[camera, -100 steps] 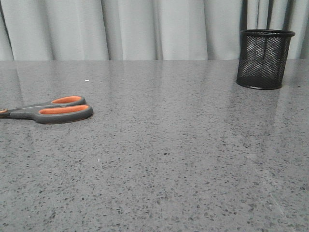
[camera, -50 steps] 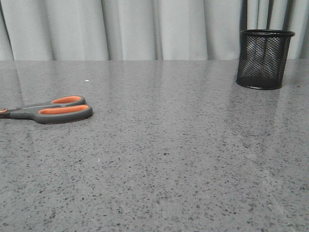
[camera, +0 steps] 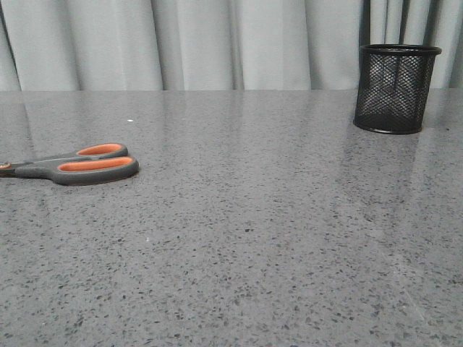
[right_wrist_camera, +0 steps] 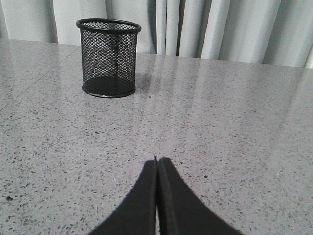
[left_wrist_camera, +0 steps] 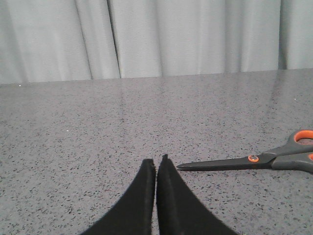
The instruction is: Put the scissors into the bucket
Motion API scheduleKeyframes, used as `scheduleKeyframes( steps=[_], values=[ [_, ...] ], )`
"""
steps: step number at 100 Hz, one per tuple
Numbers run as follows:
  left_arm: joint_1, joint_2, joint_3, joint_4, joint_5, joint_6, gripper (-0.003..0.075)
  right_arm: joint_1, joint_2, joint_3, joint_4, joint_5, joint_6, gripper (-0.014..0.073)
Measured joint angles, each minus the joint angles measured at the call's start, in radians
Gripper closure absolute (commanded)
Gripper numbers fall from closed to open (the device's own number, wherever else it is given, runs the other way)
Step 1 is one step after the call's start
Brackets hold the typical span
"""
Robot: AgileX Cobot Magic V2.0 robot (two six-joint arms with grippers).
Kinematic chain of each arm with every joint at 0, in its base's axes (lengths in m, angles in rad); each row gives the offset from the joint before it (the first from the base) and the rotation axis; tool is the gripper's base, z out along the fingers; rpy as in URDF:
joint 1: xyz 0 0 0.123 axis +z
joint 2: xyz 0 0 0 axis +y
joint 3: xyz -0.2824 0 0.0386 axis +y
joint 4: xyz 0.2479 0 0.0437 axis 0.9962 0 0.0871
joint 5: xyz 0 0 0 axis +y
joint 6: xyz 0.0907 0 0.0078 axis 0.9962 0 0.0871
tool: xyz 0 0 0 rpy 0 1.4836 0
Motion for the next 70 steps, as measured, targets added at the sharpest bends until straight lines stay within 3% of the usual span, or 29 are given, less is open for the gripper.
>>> scheduleKeyframes(
  steps=[25,43,60,70],
  values=[
    [0.0,0.0,0.0,-0.03,-0.036,0.0,0.0741,0.0,0.0,0.0,0.014,-0.016,0.0,0.0662],
    [0.0,0.0,0.002,-0.185,-0.057,0.0,0.0741,0.0,0.0,0.0,0.107,-0.037,0.0,0.0662],
    [0.0,0.0,0.0,-0.418,-0.065,0.0,0.0741,0.0,0.0,0.0,0.262,-0.071,0.0,0.0662],
    [0.0,0.0,0.002,-0.545,-0.074,0.0,0.0741,0.0,0.0,0.0,0.447,-0.126,0.0,0.0662]
  ],
)
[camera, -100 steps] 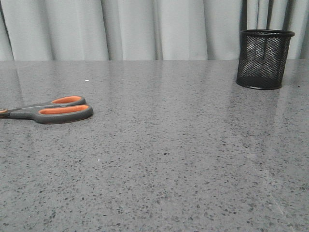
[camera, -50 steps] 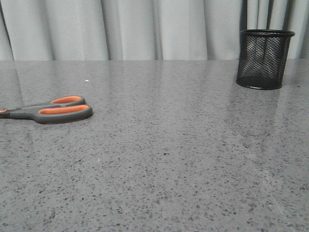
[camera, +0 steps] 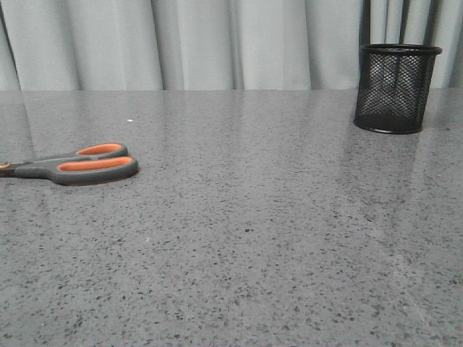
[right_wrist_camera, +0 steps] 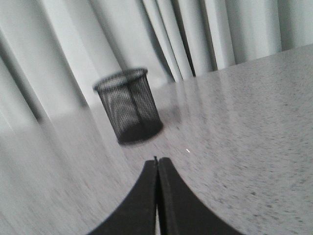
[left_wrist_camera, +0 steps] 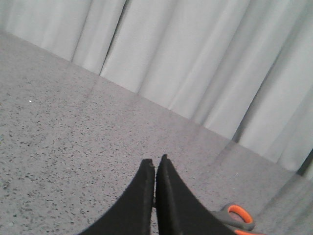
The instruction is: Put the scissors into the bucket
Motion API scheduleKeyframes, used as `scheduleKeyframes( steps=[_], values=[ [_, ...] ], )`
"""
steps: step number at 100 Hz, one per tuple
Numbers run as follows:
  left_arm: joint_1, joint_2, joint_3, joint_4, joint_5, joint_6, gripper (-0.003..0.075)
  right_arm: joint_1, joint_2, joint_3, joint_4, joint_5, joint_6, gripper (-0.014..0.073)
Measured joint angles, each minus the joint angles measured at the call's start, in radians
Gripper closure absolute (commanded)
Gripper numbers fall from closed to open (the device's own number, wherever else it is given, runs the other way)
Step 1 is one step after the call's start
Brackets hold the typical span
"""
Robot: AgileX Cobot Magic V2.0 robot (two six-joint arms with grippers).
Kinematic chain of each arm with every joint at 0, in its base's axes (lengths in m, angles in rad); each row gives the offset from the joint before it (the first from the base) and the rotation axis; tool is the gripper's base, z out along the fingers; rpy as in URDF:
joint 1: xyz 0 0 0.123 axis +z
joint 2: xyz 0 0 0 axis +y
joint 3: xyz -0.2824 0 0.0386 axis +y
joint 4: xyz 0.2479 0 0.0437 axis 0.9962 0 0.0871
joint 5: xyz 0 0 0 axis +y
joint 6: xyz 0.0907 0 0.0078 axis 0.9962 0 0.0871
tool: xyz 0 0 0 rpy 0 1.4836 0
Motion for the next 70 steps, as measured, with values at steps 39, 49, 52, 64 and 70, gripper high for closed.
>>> scheduleKeyframes(
  steps=[39,49,52,64,70],
  values=[
    [0.0,0.065,-0.287,0.027,0.199,0.002,0.0741,0.0,0.1,-0.208,0.127,0.109,0.0,0.0657],
    [0.0,0.181,-0.433,0.141,0.331,0.01,0.0741,0.0,0.231,-0.319,0.074,0.225,0.0,0.0657],
    [0.0,0.219,-0.476,0.166,0.384,0.02,0.0741,0.0,0.274,-0.354,0.057,0.261,0.0,0.0657],
    [0.0,0.385,-0.64,0.219,0.572,0.102,0.0741,0.0,0.458,-0.502,-0.013,0.428,0.0,0.0658],
    [0.0,0.464,-0.708,0.227,0.65,0.136,0.0741,0.0,0.54,-0.57,-0.031,0.507,0.0,0.0658]
  ],
)
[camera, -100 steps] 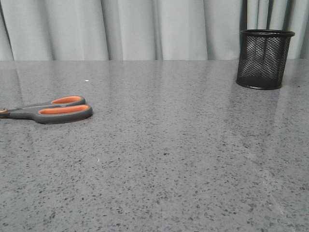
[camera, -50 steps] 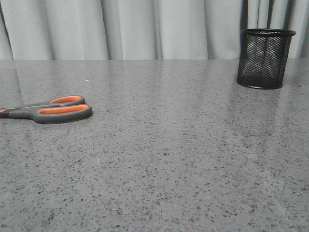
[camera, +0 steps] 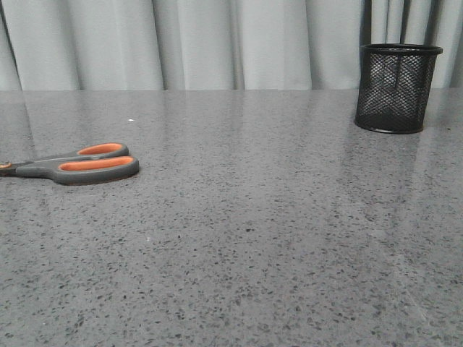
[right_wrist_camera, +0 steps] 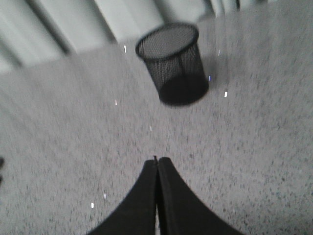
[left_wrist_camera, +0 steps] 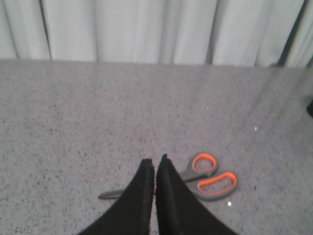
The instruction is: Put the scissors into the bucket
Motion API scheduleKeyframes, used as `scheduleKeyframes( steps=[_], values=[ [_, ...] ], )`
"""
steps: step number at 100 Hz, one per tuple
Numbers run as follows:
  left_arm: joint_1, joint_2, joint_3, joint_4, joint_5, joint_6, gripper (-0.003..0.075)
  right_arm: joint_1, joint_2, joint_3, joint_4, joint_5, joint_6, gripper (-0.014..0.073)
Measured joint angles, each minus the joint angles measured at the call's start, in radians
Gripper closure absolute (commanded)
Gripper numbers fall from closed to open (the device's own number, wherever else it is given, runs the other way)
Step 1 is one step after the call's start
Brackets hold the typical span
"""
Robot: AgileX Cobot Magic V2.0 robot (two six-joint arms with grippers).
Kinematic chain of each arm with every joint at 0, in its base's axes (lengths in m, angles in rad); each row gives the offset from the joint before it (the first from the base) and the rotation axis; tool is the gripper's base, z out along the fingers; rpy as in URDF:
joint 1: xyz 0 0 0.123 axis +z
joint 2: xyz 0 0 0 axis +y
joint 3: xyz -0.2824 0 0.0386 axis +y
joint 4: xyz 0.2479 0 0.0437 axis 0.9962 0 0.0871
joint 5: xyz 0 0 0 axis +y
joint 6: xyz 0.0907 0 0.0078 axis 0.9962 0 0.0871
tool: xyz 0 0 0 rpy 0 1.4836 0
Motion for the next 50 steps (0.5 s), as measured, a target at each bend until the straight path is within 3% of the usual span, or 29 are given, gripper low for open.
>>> scheduleKeyframes(
  steps=[21,28,38,50],
  values=[
    [0.0,0.173,-0.131,0.009,0.182,0.033,0.0737,0.0,0.148,-0.138,-0.028,0.166,-0.022,0.0657],
    [0.0,0.205,-0.147,-0.004,0.205,0.083,0.0697,0.0,0.168,-0.156,-0.03,0.2,-0.034,0.0627],
    [0.0,0.233,-0.154,-0.064,0.216,0.186,0.0587,0.0,0.191,-0.178,-0.03,0.242,-0.044,0.0478],
    [0.0,0.254,-0.161,-0.132,0.216,0.245,0.0452,0.0,0.219,-0.205,-0.032,0.283,-0.048,0.0214]
  ],
)
